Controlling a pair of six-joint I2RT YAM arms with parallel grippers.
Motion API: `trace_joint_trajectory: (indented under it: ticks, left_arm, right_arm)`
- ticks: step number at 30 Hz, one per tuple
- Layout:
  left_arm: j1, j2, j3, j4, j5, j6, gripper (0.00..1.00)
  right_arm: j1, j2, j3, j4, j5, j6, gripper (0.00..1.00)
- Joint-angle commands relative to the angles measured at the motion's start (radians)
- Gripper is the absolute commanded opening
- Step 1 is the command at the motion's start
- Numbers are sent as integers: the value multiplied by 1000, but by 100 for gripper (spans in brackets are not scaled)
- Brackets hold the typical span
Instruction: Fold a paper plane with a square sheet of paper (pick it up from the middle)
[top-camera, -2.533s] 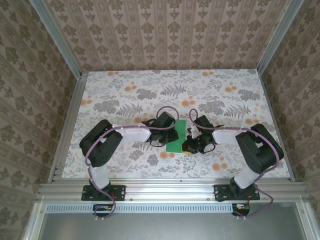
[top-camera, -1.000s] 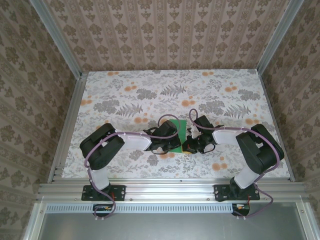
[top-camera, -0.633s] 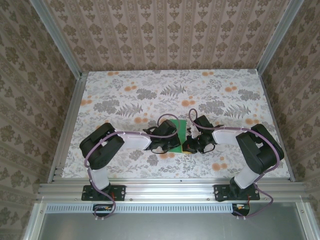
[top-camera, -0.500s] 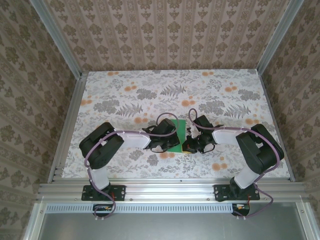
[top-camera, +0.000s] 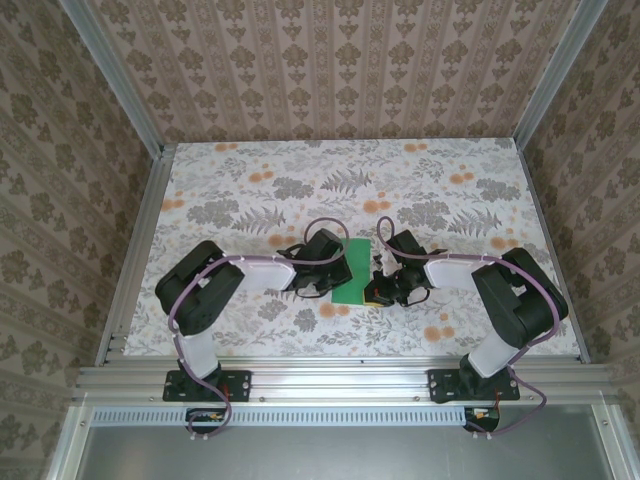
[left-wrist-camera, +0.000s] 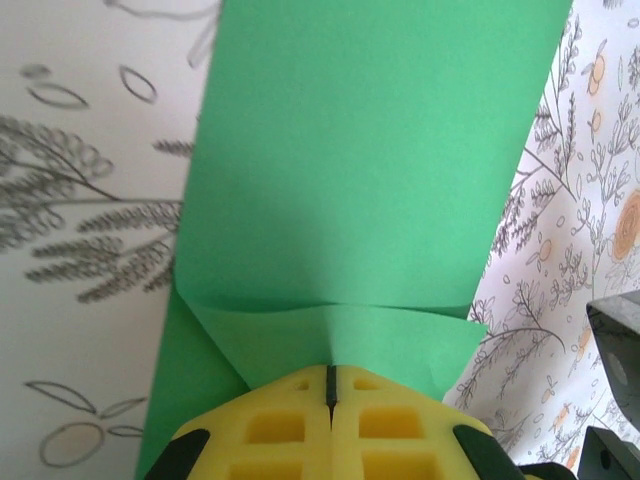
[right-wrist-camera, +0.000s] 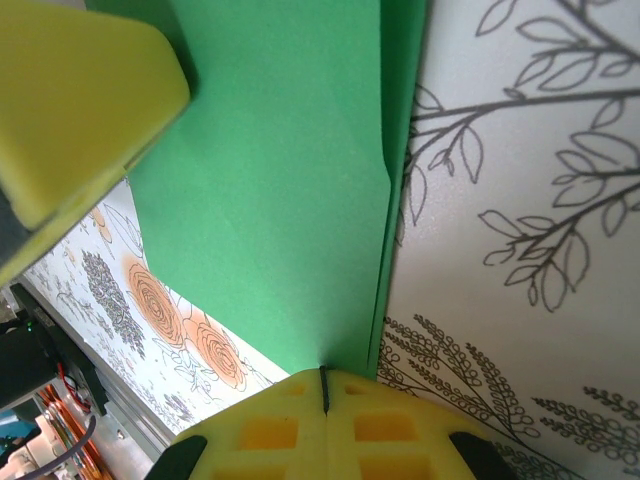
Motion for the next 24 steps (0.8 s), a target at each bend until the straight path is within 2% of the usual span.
trace_joint_trajectory:
  ticks: [1,24]
  left_arm:
    - [47,15,-24,-60,-81,38,5]
    - [164,3,-75,-13,-31,128,8]
  right_arm:
    - [-2,34,-23,-121,124,-6,2]
    - [-2,44,-14,-123,120,-1,2]
